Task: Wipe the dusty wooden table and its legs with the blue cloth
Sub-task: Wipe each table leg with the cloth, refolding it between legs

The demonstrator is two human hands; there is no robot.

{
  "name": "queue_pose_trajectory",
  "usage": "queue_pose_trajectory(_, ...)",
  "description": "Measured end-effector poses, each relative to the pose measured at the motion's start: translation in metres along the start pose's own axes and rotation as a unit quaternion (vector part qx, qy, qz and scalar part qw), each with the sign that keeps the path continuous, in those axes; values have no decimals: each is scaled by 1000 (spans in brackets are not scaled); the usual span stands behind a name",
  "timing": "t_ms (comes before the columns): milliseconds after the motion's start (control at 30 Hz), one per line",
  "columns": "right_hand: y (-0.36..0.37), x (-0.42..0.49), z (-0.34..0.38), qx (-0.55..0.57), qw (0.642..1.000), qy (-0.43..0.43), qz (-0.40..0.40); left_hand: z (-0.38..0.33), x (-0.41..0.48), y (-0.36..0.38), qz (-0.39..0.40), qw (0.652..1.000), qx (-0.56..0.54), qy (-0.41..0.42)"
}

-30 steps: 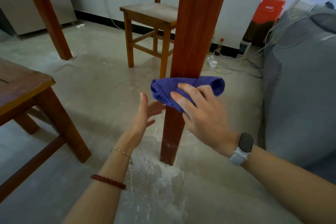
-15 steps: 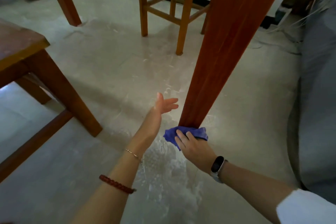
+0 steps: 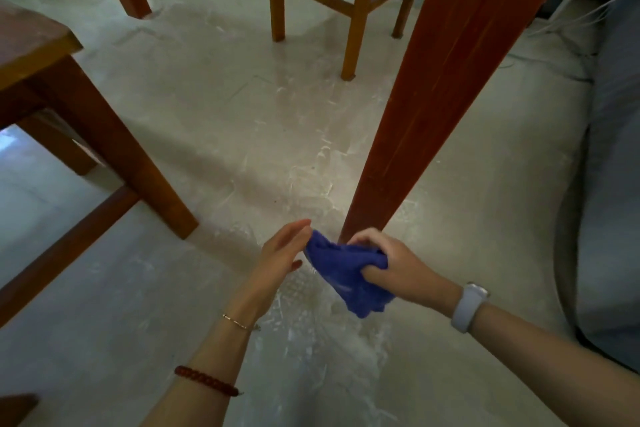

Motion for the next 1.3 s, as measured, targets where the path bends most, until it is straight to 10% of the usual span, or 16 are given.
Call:
queue_pose_trajectory(300,-15,-7,12,183,973,86,-109,-28,-30,1,66,995,-41,65)
queue_pose_trajectory(500,-8,-6,27,44,986,119,-103,-47,-42,-10,54,994,-3,91)
queue_pose_trajectory(733,-5,1,87,-149,988,16,-35,-75,-57,-37,2,984,120,128)
queue_pose_trajectory(900,-19,0,129,-368,905,-191,-92,-74,-55,-42,31,908,406,103)
queue_pose_trajectory(1300,-51,-12,149,-163,915,-303,-208,-100,-82,10,162,970,164,82)
Point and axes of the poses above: each hand's wrist, its own x-axis towards the middle knuckle, its own y-axis out of the palm, z = x × y, the point moved 8 cm from there along x, towards the middle knuckle, and after that the axes turned 8 degrees about -y, right-handed, at the moved point
